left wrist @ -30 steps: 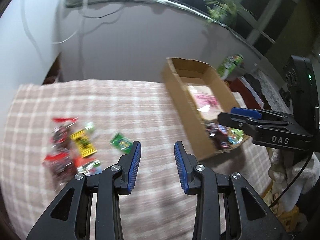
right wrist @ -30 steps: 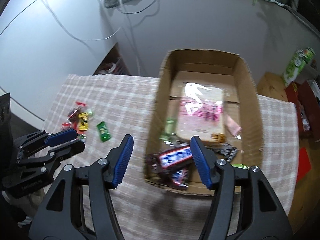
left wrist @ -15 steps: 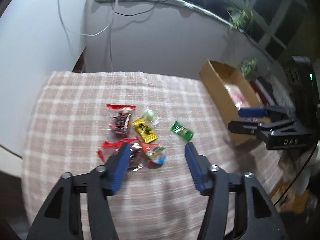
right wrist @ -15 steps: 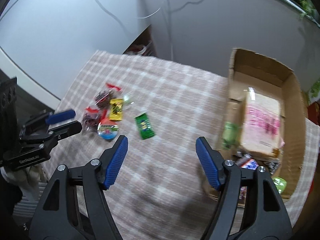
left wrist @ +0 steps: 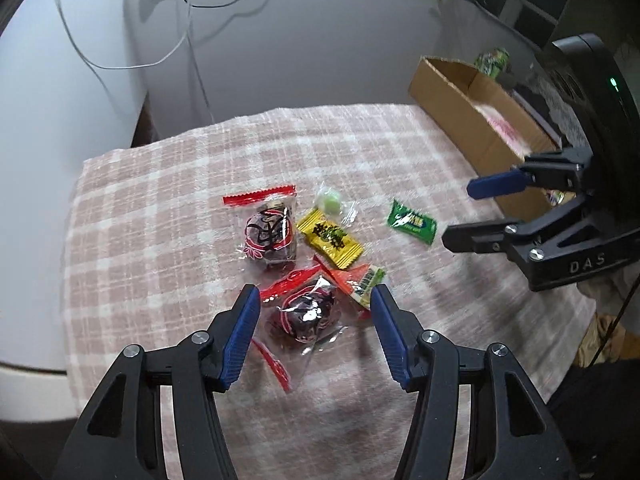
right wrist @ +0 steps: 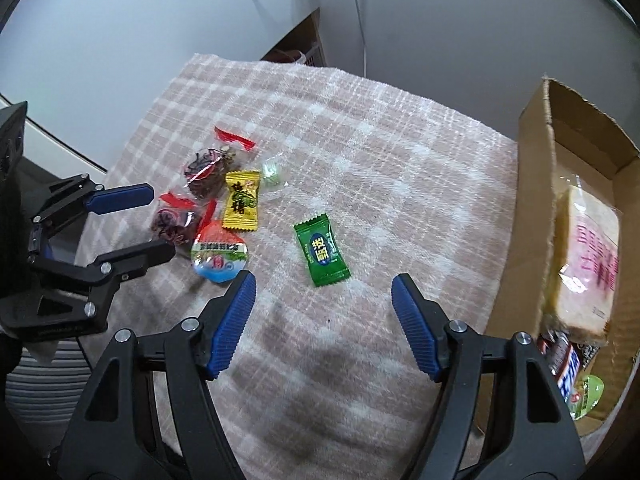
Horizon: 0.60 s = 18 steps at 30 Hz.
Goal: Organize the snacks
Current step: 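Move the left tool to the red dried-fruit packet while the right tool approaches the green candy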
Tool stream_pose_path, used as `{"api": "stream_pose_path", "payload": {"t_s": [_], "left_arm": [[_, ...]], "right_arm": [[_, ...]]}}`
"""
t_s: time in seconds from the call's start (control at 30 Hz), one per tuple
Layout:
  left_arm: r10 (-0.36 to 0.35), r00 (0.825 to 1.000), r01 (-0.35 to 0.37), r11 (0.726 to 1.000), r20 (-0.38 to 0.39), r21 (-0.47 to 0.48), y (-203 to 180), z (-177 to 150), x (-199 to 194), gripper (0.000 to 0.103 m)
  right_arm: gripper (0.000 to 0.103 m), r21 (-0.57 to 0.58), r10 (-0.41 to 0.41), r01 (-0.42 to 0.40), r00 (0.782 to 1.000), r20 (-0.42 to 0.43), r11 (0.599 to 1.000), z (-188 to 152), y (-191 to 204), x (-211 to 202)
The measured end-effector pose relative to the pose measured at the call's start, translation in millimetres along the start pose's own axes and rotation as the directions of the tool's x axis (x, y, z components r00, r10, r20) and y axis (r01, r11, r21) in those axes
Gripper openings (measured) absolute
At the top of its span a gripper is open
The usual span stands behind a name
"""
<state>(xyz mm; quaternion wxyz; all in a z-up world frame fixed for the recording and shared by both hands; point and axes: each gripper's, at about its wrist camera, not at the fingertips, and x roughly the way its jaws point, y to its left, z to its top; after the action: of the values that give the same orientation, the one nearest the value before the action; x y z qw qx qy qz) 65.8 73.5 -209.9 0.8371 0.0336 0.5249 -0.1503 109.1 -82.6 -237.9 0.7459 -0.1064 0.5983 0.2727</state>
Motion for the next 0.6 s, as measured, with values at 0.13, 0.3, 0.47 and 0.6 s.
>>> {"api": "stream_pose_path", "payload": {"t_s": [0.13, 0.3, 0.47, 0.6], "left_arm": [[0.012, 1.000, -0.011, 1.000, -0.020, 0.022, 3, 0, 9, 0.056], [0.011, 0.999, -0.009, 0.998, -0.039, 0.056, 2, 1, 20, 0.056], [0.007, 0.999, -0.004, 0.997, -0.048, 0.071, -2, 1, 27, 0.056], [0.001, 0.999, 0.002, 0.998, -0.050, 0.070, -3, -2, 29, 0.054]], "right_arm": [[0.073, 0.023, -0.026, 0.026, 0.999, -0.019, 0.999, 7, -1, 14], [0.073, 0.030, -0.042, 0.043, 0.998, -0.049, 0.999, 14, -3, 32], [0.073, 0.021, -0.049, 0.051, 0.997, -0.063, 0.998, 18, -3, 43], [0.073, -0.005, -0.060, 0.060, 0.996, -0.060, 0.998, 20, 0, 46]]}}
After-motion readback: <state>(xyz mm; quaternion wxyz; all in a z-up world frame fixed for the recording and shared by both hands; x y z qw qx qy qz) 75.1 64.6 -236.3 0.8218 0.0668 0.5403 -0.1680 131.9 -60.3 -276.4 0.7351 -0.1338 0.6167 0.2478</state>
